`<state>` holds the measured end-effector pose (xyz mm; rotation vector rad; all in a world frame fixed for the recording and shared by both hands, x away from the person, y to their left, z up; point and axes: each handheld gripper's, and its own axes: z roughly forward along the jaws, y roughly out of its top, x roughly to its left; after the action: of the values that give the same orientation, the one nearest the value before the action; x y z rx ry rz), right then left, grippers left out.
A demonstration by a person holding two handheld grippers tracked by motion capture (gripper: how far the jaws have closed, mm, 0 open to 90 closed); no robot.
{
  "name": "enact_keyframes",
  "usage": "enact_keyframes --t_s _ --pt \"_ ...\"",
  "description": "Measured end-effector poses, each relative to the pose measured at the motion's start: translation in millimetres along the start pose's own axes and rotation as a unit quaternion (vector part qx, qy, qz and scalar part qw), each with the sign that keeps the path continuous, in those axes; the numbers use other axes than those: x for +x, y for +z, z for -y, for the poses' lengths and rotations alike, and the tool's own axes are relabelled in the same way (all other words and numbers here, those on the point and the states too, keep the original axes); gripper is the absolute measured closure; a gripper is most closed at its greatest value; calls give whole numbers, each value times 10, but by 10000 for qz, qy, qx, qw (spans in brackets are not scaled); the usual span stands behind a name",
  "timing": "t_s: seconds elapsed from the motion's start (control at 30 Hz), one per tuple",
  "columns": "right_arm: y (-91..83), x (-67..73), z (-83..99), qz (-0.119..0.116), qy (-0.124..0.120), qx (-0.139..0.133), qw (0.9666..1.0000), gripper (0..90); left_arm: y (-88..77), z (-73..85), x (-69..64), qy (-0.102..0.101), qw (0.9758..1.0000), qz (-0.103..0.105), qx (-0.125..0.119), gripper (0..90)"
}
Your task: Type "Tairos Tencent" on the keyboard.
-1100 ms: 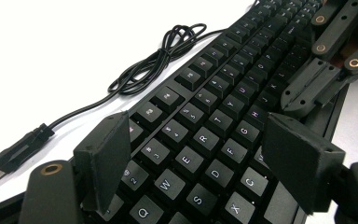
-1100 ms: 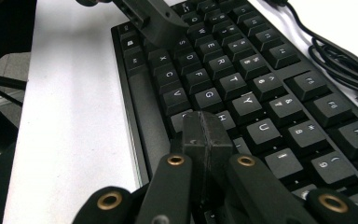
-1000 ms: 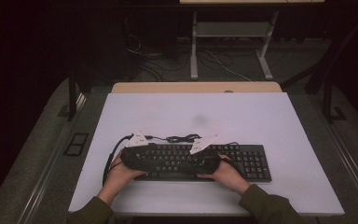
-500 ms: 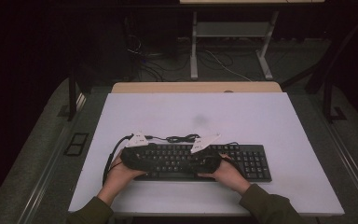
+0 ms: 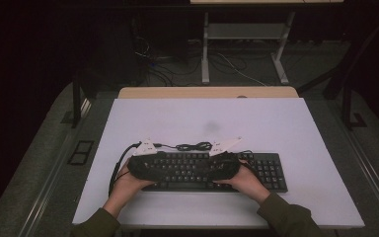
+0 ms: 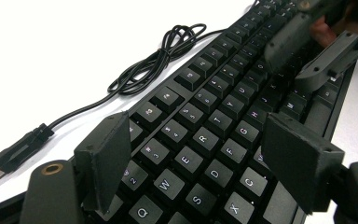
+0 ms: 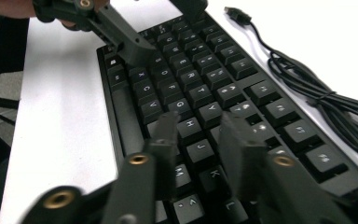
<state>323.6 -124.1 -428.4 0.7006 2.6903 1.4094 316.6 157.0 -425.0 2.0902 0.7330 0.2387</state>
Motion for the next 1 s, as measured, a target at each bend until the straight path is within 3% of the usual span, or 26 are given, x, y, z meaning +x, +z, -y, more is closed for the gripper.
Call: enact_keyframes --t_s 0.23,0.6,0.7,1.0 --pt "-66 -66 16 187 71 -99 9998 399 -21 -1 -15 -13 10000 17 -11 243" --pt "-98 -124 36 287 170 -159 9993 331 -78 37 -99 -77 9998 183 -22 381" --pt "-102 -129 35 307 172 -170 9992 324 -86 52 -116 -41 9998 211 6 453" --pt "-110 -145 38 334 182 -176 9991 320 -72 62 -137 -11 9985 533 81 799"
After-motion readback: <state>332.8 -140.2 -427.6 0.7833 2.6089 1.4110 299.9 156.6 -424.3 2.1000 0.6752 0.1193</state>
